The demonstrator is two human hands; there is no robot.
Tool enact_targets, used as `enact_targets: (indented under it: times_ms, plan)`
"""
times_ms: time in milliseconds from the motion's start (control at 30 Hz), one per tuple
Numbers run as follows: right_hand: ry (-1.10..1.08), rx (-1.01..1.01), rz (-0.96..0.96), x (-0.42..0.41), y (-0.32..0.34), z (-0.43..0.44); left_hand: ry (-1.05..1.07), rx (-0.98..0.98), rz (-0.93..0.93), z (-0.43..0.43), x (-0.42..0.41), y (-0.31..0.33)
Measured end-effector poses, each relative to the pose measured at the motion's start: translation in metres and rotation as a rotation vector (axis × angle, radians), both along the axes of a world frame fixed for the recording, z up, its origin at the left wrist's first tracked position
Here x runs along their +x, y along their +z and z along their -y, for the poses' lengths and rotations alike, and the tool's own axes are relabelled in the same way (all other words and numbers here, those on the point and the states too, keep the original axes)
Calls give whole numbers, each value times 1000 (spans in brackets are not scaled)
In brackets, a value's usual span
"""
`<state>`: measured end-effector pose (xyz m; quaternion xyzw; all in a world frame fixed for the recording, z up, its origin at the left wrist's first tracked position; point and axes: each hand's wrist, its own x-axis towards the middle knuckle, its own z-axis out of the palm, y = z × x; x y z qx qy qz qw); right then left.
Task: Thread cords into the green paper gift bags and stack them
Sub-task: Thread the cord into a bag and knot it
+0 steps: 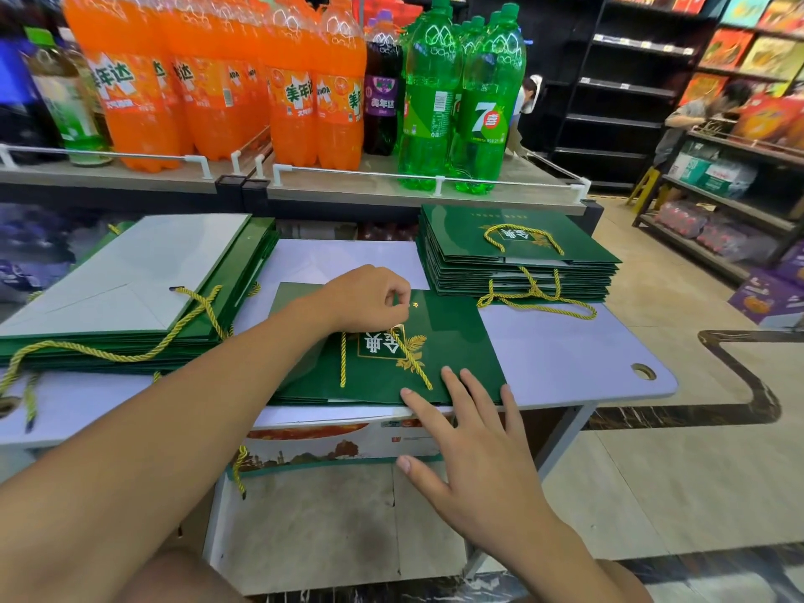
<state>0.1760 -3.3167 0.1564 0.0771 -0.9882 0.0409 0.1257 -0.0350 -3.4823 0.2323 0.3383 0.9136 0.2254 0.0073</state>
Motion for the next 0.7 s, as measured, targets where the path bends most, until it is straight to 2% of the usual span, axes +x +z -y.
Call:
enact_targets:
  times_ms: [300, 433, 567, 700]
  plan:
    - [28, -29, 42, -3, 14, -6, -40, -42, -45, 5, 5, 0]
    - [88, -45, -9, -20, 38, -16, -20, -41, -86, 20, 20, 5]
    - [213, 44, -18, -47, 60, 1, 59, 16, -74, 44, 47, 1]
    - [278, 191, 116, -56, 65, 26, 135, 120, -122, 72, 82, -9]
